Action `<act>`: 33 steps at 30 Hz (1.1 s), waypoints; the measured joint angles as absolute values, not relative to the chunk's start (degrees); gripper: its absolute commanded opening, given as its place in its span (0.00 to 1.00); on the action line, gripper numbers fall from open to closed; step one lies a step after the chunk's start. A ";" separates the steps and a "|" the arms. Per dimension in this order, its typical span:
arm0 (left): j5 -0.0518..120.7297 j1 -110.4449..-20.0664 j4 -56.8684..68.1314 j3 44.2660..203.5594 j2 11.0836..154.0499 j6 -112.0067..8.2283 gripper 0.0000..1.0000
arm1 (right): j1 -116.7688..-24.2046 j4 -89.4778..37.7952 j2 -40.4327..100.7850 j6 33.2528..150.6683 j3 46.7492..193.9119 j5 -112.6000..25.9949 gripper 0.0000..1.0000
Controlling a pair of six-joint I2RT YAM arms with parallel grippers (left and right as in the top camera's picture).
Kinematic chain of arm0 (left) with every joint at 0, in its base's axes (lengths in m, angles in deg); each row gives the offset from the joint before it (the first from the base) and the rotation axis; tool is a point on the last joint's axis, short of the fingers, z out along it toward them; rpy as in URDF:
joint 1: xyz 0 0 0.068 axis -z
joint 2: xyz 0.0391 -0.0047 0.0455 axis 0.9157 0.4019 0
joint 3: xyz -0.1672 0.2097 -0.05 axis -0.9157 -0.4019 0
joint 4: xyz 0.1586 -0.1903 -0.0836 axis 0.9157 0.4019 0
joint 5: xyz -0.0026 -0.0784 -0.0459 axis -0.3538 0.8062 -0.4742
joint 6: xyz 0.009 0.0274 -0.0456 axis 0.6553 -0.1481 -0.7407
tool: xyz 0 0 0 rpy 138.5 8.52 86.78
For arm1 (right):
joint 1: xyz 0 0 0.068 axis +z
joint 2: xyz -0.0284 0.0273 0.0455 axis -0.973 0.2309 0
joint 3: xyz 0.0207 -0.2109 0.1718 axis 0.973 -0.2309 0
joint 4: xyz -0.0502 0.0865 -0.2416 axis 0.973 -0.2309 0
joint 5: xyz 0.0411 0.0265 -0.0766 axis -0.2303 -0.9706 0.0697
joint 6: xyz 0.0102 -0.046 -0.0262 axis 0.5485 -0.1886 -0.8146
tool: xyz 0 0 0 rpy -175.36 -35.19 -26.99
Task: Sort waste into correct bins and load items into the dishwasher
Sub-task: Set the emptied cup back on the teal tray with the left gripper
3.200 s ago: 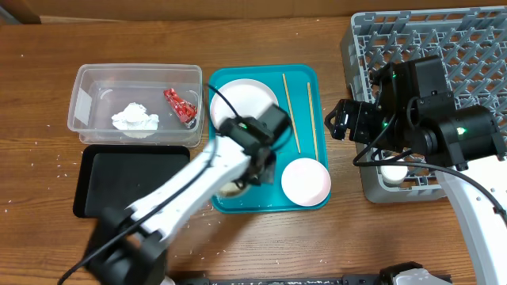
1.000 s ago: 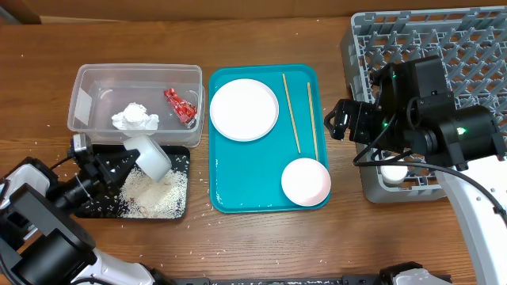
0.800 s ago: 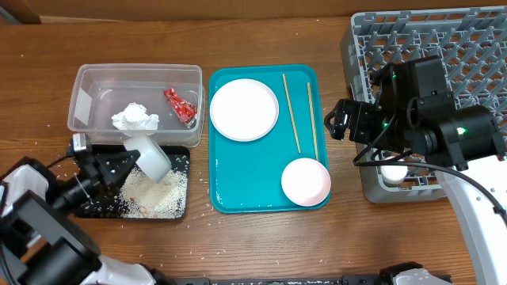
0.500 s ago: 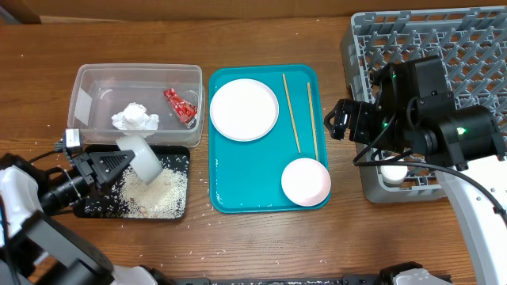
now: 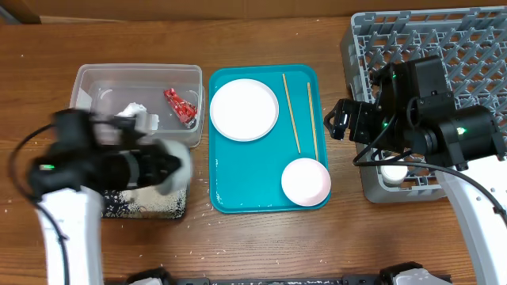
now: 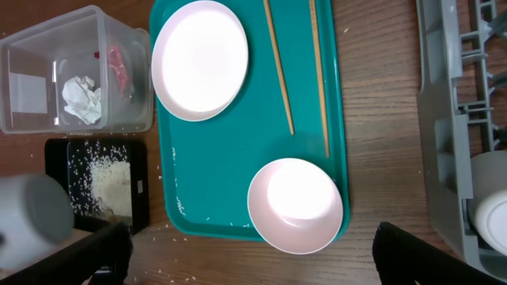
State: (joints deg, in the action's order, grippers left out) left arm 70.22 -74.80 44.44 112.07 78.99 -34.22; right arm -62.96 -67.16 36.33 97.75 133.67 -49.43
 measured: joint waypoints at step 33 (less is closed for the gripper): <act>22.85 -23.85 34.41 119.06 108.50 -65.01 0.62 | -62.96 -66.33 36.33 97.62 133.67 -49.43 0.96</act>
State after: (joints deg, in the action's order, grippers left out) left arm 22.85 -23.85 34.41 119.06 108.50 -65.01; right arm -62.96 -66.33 36.33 97.62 133.67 -49.43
